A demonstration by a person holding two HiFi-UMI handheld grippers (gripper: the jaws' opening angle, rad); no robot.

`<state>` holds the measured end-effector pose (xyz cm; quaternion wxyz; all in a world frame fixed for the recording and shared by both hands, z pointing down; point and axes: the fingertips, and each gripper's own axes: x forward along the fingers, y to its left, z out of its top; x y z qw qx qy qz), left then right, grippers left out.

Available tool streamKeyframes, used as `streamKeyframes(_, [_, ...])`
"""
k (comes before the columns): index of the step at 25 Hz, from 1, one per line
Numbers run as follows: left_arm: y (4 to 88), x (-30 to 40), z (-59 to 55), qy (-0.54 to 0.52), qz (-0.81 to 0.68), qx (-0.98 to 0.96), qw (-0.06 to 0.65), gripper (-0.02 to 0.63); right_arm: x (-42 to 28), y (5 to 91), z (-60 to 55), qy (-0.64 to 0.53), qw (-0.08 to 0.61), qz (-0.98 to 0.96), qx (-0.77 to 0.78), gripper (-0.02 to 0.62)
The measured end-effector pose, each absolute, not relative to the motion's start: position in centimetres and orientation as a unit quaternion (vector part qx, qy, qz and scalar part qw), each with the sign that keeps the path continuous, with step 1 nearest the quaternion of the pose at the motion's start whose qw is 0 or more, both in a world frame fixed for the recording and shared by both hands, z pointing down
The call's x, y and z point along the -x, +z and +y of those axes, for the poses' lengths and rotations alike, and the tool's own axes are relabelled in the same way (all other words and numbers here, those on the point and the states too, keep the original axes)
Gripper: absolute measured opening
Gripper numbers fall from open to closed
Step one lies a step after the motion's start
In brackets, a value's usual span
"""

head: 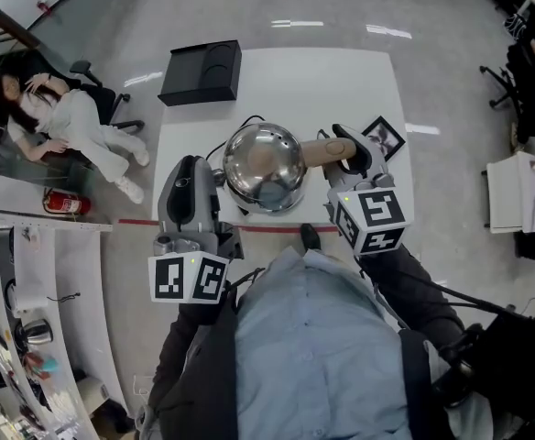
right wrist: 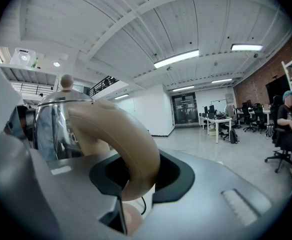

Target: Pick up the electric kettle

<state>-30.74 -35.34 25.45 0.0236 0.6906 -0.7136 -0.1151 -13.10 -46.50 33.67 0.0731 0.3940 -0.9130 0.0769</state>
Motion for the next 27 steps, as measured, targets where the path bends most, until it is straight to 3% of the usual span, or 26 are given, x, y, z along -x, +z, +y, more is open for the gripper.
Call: streamKeyframes(27, [25.4,31.6,-35.3,-0.120,-0.715,-0.689,0.018,0.052,14.1,33.1,-46.9,0.066,0.064,-0.913,-0.397,0.118])
